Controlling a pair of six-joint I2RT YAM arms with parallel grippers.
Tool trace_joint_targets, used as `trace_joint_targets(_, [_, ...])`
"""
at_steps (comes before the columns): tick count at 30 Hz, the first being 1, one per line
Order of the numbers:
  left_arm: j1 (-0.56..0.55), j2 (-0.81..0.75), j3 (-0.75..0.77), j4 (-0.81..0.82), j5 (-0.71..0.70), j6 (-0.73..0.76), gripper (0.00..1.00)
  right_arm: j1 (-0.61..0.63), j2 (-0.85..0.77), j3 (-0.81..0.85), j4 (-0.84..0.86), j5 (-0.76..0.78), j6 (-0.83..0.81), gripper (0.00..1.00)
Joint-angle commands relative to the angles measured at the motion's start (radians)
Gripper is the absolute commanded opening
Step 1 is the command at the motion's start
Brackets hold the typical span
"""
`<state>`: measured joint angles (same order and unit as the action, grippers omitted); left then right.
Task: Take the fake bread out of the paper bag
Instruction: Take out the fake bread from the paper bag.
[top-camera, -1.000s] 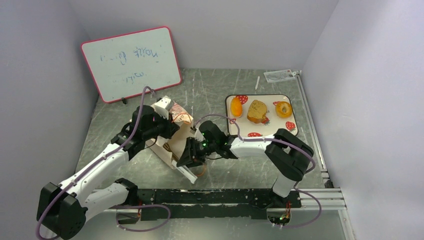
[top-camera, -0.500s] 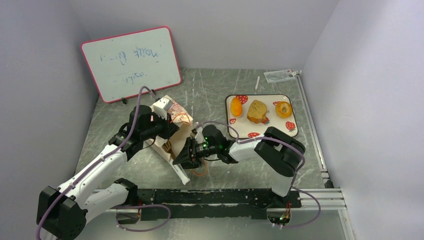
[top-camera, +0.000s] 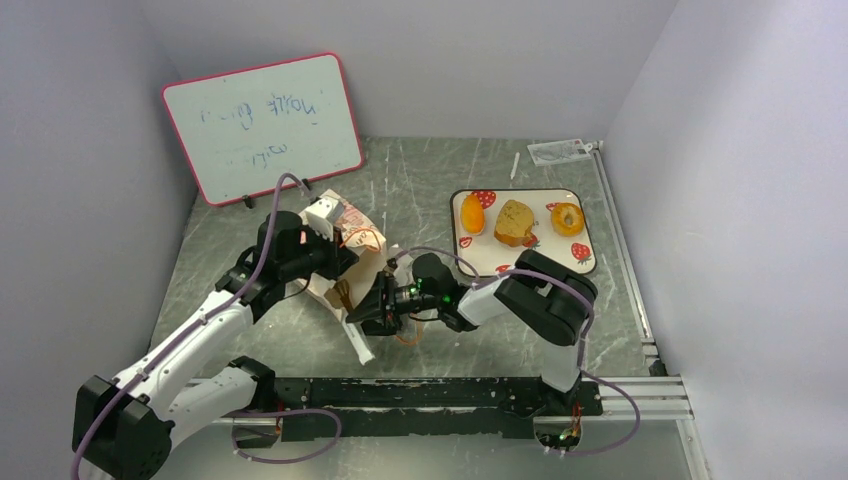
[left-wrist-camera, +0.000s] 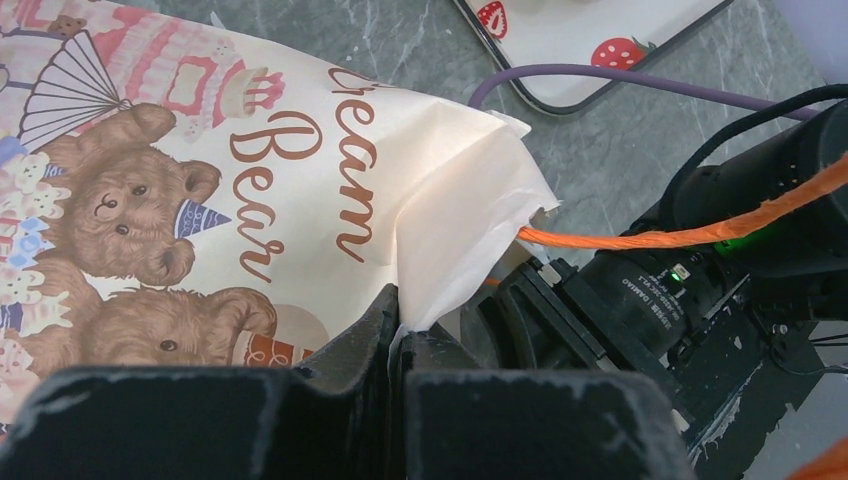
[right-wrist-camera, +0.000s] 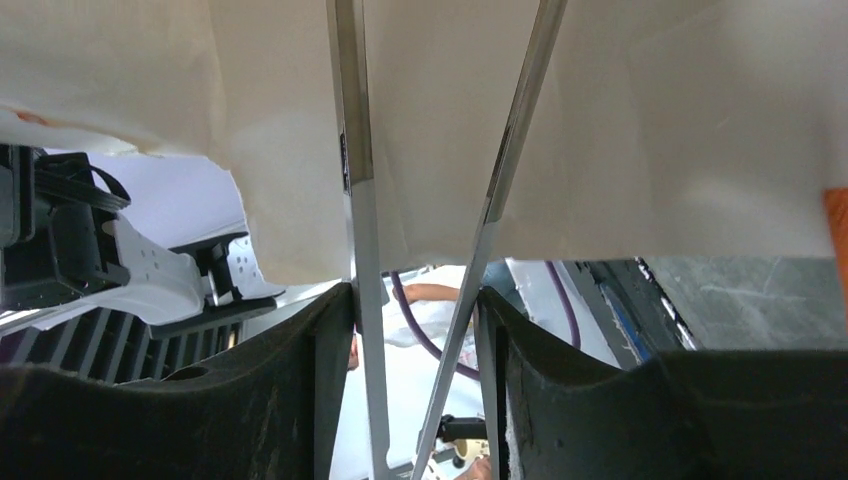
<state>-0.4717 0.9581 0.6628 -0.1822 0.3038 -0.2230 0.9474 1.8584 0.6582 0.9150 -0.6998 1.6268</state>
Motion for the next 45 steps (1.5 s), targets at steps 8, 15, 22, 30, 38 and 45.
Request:
trace_joint_targets(8, [-0.001,-0.052,0.012,0.025,0.085,-0.033,0.07,-0.017,0.056,0.032,0.065,0.028,-0.005,0.20])
trace_joint_targets(15, [-0.001,-0.090,-0.003,0.027,0.021,-0.047,0.07,-0.017,-0.001,-0.010,0.037,0.030,-0.021,0.06])
trace_joint_targets(22, [-0.001,-0.136,-0.005,-0.014,-0.138,-0.069,0.07,-0.018,-0.153,-0.078,-0.050,0.051,-0.062,0.05])
trace_joint_targets(30, [-0.001,-0.111,-0.001,-0.014,-0.217,-0.111,0.07,-0.019,-0.411,-0.151,-0.292,0.117,-0.171,0.03])
trace_joint_targets(38, [-0.004,-0.048,0.029,-0.014,-0.319,-0.181,0.07,-0.018,-0.658,-0.194,-0.531,0.183,-0.249,0.03])
trace_joint_targets(45, [-0.011,-0.005,0.035,0.011,-0.468,-0.263,0.07,-0.019,-0.927,-0.158,-0.889,0.263,-0.337,0.03])
